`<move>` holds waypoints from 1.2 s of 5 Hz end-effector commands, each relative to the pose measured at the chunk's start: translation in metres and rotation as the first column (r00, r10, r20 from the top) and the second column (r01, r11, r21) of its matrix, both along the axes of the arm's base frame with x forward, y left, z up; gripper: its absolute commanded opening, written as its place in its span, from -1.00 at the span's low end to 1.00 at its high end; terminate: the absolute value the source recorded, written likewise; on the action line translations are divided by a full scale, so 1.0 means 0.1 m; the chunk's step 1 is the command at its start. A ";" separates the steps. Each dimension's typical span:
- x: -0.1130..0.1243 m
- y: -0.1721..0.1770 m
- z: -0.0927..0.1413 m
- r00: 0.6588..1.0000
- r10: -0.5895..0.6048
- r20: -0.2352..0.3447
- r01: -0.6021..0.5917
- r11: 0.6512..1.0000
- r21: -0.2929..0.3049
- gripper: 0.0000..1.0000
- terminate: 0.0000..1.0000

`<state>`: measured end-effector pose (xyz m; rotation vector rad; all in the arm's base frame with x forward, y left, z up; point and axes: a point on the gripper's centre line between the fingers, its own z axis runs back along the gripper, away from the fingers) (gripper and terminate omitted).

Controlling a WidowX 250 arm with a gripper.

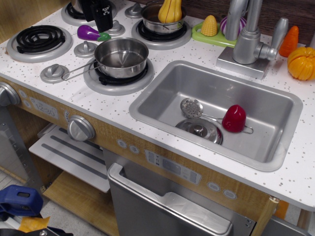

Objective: Pick up pan from stove

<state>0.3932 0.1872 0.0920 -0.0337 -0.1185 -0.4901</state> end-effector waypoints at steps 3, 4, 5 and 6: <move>0.19 0.13 -0.15 1.000 -0.022 0.017 0.023 1.000 -0.010 1.00 -1.00; 0.23 0.16 -0.19 1.000 -0.021 0.019 0.021 1.000 -0.010 1.00 -1.00; 0.25 0.17 -0.29 1.000 -0.010 0.013 0.011 0.999 -0.037 1.00 -1.00; 0.26 0.20 -0.36 1.000 0.009 0.015 -0.008 0.998 -0.057 1.00 -1.00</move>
